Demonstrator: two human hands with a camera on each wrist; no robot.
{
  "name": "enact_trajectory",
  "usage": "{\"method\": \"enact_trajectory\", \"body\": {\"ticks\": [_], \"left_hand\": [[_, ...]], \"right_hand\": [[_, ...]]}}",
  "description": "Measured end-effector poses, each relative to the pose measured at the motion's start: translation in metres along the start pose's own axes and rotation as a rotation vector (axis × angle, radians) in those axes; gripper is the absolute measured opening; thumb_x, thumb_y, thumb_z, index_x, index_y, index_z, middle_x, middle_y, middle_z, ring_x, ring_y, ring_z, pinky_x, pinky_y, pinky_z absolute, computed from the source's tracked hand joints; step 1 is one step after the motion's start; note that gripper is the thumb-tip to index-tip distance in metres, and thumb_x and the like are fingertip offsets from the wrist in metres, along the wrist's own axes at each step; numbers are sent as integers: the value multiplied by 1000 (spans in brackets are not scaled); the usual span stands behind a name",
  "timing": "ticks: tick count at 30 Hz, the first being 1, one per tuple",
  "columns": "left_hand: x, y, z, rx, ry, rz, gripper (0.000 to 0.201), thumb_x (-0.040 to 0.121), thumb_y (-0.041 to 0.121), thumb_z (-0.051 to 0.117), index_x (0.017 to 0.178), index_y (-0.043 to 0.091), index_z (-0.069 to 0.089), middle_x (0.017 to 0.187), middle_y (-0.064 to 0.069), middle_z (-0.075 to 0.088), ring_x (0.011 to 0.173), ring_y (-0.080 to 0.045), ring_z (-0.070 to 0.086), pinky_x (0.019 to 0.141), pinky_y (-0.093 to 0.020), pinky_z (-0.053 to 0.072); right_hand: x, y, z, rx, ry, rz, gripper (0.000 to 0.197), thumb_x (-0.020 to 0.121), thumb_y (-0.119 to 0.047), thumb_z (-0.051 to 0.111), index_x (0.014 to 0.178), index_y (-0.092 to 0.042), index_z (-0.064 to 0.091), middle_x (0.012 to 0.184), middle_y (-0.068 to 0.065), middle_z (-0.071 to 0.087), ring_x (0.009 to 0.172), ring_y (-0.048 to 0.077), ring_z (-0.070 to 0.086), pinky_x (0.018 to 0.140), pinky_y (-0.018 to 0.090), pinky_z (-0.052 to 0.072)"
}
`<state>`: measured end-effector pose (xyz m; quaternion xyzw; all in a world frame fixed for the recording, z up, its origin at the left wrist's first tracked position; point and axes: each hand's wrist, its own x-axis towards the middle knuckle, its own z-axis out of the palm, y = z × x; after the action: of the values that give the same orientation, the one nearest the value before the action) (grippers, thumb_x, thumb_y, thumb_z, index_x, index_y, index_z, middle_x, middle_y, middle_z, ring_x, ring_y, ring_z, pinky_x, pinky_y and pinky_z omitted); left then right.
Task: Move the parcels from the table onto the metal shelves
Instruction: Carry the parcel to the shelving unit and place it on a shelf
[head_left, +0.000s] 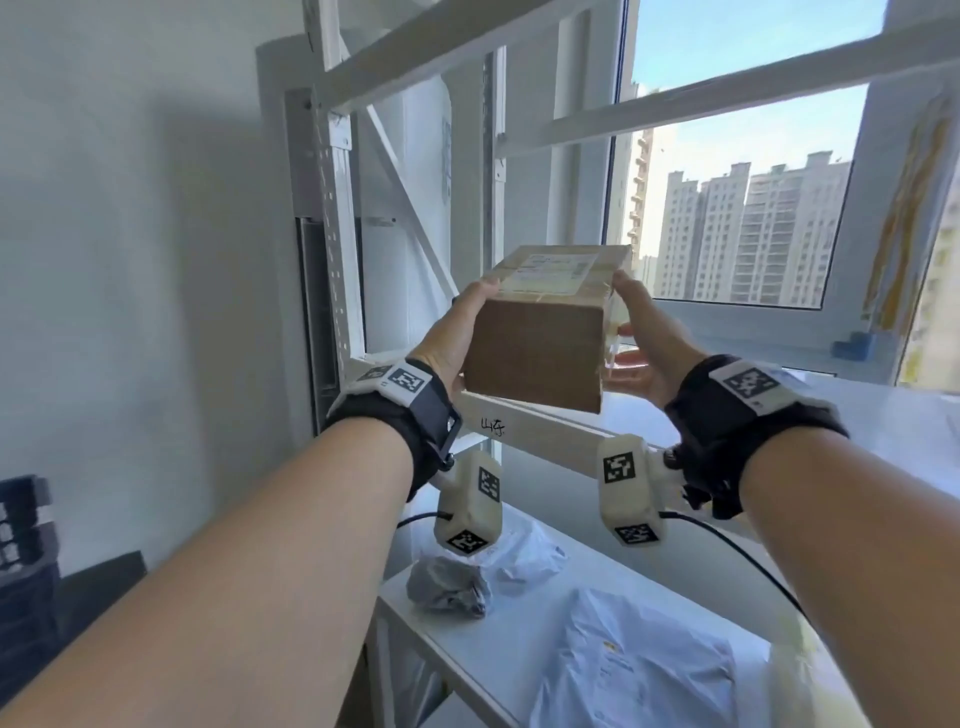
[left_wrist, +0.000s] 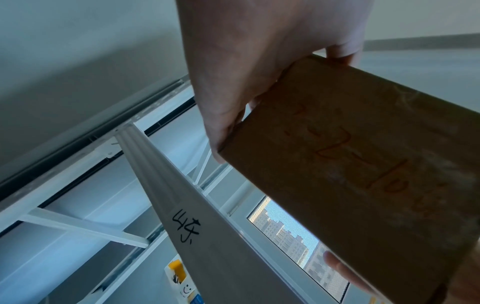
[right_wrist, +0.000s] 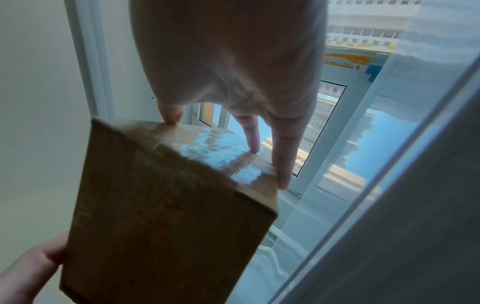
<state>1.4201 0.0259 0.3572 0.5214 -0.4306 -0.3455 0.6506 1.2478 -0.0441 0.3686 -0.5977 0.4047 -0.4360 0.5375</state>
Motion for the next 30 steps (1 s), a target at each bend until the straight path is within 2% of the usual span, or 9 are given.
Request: {"method": "enact_trajectory", "body": {"ticks": [3,7,12,16,18,23,25,28,30], "left_hand": [[40,-12,-11,-18,-43,25,26,93,49,48,100,27,62,56,10,70,52,-5,69,49,-17,53],[84,-23,-23,11,-90,22,30,94,50,45,109,28,60,81,4,69,73,-11,66,58,-21,52],[123,-32,-23,14,-233,-38,28,96,48,41,102,30,61,85,2,65,76,-12,62,54,-19,55],[148,-39,-19,-18,-310,-84,41,92,52,45,120,27,64,92,-2,68,80,-17,65,64,-25,55],[158,-41,-20,-25,-339,-105,42,91,53,46,116,26,66,95,-3,69,82,-18,66,71,-29,55],[168,-42,-25,-11,-392,-147,55,84,59,52,121,20,64,111,-10,69,95,-25,67,89,-40,54],[171,-43,-26,8,-394,-162,58,81,63,55,118,20,64,119,-11,69,102,-26,68,94,-42,54],[175,-43,-29,49,-390,-147,42,87,62,51,98,23,63,103,-6,69,90,-19,66,83,-32,55],[173,-41,-32,88,-348,-126,39,88,61,49,89,24,61,90,-1,65,82,-16,61,80,-28,51]], "right_hand": [[37,5,19,-34,20,2,69,81,-74,45,124,-20,51,133,15,54,109,30,62,82,39,58],[79,14,41,-28,-8,36,67,84,-72,41,123,-19,55,106,10,60,97,26,61,89,42,55],[111,17,52,-91,115,29,70,85,-69,37,120,-12,57,113,14,59,115,33,59,105,50,44],[120,16,53,-76,183,83,48,91,-57,36,76,-13,47,79,8,50,73,22,54,94,38,42],[123,17,55,-79,222,112,46,90,-55,38,73,-14,44,72,6,47,64,21,48,88,38,42],[131,21,56,-126,248,164,61,82,-65,39,92,-6,53,83,12,53,88,30,51,98,43,44],[133,22,57,-135,283,154,73,83,-65,38,120,-3,52,99,14,52,94,31,49,98,44,44],[130,21,58,-151,314,145,82,87,-65,37,147,-9,34,92,8,47,87,29,47,96,44,42],[121,18,60,-173,322,154,84,90,-65,34,152,-9,26,116,15,50,102,33,51,109,48,37]]}}
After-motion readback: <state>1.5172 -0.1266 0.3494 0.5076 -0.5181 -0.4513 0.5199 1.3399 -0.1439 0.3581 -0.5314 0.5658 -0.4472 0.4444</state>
